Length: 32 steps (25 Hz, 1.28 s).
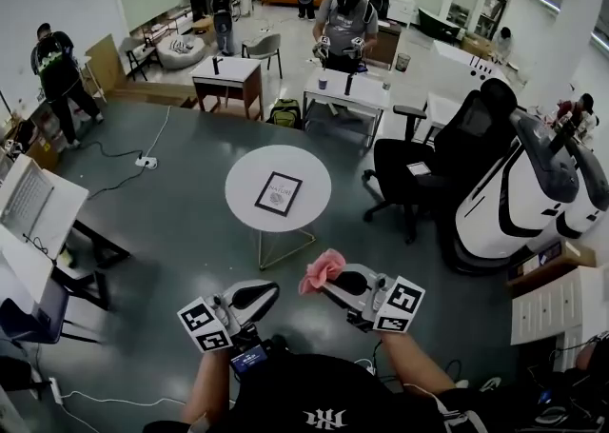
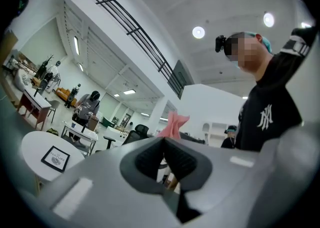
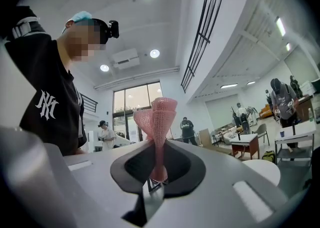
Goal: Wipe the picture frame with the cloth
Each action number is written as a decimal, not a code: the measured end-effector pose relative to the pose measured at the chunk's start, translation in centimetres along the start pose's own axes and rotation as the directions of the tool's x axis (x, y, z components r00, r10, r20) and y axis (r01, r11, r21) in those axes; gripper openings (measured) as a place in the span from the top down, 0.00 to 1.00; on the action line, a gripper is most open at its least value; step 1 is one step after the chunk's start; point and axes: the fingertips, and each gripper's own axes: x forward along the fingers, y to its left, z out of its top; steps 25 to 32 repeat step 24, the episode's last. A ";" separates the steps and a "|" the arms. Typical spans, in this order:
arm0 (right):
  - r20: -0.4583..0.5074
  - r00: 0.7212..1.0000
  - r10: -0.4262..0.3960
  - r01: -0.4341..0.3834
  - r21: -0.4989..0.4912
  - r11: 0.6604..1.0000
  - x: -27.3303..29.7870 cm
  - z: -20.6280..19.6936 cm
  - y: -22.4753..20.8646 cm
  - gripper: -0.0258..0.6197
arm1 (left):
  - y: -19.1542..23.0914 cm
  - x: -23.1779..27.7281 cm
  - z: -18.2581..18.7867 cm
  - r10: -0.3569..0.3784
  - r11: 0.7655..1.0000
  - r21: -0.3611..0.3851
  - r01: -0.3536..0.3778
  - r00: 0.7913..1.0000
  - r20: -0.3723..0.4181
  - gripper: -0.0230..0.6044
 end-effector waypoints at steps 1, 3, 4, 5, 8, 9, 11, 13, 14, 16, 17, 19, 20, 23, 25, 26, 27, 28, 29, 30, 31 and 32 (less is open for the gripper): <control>-0.002 1.000 0.003 -0.003 0.008 1.000 -0.9 -0.2 0.5 0.92 | -0.9 0.5 -0.3 -0.002 1.000 0.010 0.002 1.000 -0.009 0.96; -0.014 1.000 0.016 -0.016 0.021 1.000 -2.6 -1.1 1.6 0.92 | -2.8 1.1 -1.0 -0.008 0.999 0.031 0.009 1.000 -0.023 0.96; -0.015 1.000 0.027 -0.027 0.023 0.999 -3.4 -1.5 2.2 0.92 | -3.5 1.3 -1.5 -0.011 0.999 0.038 0.012 0.999 -0.031 0.96; -0.010 0.999 0.040 -0.039 0.025 0.999 -4.1 -1.9 2.7 0.92 | -4.0 1.5 -2.3 -0.013 0.999 0.041 0.014 0.999 -0.042 0.96; 0.012 0.999 0.050 -0.051 0.048 0.998 -6.0 -2.9 3.0 0.92 | -5.0 2.6 -5.0 -0.013 1.000 0.017 0.014 0.997 -0.082 0.96; 0.013 0.999 0.043 -0.044 0.060 0.997 -6.5 -3.1 3.0 0.92 | -5.5 3.1 -5.6 -0.018 1.000 0.007 0.019 0.995 -0.094 0.96; 0.014 0.999 0.042 -0.043 0.068 0.997 -7.6 -3.0 3.2 0.92 | -6.7 4.2 -6.3 -0.033 0.999 0.011 0.035 0.992 -0.121 0.96; 0.015 0.999 0.049 -0.050 0.055 0.997 -8.5 -2.5 3.1 0.92 | -7.1 5.2 -6.5 -0.033 0.998 0.045 0.041 0.987 -0.155 0.96; 0.013 0.999 0.046 -0.047 0.050 0.998 -8.7 -2.3 2.8 0.92 | -7.0 5.7 -6.5 -0.027 0.997 0.063 0.038 0.986 -0.167 0.96; 0.018 0.999 0.039 -0.040 0.048 0.998 -8.9 -2.0 2.2 0.92 | -7.0 6.5 -5.9 -0.019 0.995 0.093 0.035 0.985 -0.172 0.96; 0.029 0.999 0.041 -0.042 0.050 0.998 -9.0 -1.7 2.1 0.92 | -7.1 6.8 -5.6 -0.017 0.994 0.108 0.036 0.986 -0.169 0.96; 0.048 0.998 0.049 -0.052 0.057 0.997 -9.2 -1.5 2.1 0.92 | -7.3 7.4 -5.4 -0.007 0.991 0.132 0.029 0.986 -0.168 0.96; 0.049 0.998 0.050 -0.053 0.063 0.997 -9.3 -1.6 2.0 0.92 | -7.4 7.6 -5.6 0.001 0.990 0.137 0.022 0.985 -0.172 0.96; 0.040 0.998 0.049 -0.052 0.076 0.996 -9.9 -2.0 2.1 0.92 | -7.7 7.8 -6.3 0.021 0.992 0.129 0.004 0.982 -0.189 0.96; 0.039 0.998 0.049 -0.052 0.079 0.995 -10.1 -2.1 2.1 0.92 | -7.8 7.8 -6.5 0.026 0.992 0.126 -0.002 0.981 -0.194 0.96; 0.039 0.998 0.049 -0.052 0.079 0.995 -10.1 -2.1 2.1 0.92 | -7.8 7.8 -6.5 0.026 0.992 0.126 -0.002 0.981 -0.194 0.96; 0.039 0.998 0.049 -0.052 0.079 0.995 -10.1 -2.1 2.1 0.92 | -7.8 7.8 -6.5 0.026 0.992 0.126 -0.002 0.981 -0.194 0.96; 0.039 0.998 0.049 -0.052 0.079 0.995 -10.1 -2.1 2.1 0.92 | -7.8 7.8 -6.5 0.026 0.992 0.126 -0.002 0.981 -0.194 0.96; 0.039 0.998 0.049 -0.052 0.079 0.995 -10.1 -2.1 2.1 0.92 | -7.8 7.8 -6.5 0.026 0.992 0.126 -0.002 0.981 -0.194 0.96; 0.039 0.998 0.049 -0.052 0.079 0.995 -10.1 -2.1 2.1 0.92 | -7.8 7.8 -6.5 0.026 0.992 0.126 -0.002 0.981 -0.194 0.96; 0.039 0.998 0.049 -0.052 0.079 0.995 -10.1 -2.1 2.1 0.92 | -7.8 7.8 -6.5 0.026 0.992 0.126 -0.002 0.981 -0.194 0.96; 0.039 0.998 0.049 -0.052 0.079 0.995 -10.1 -2.1 2.1 0.92 | -7.8 7.8 -6.5 0.026 0.992 0.126 -0.002 0.981 -0.194 0.96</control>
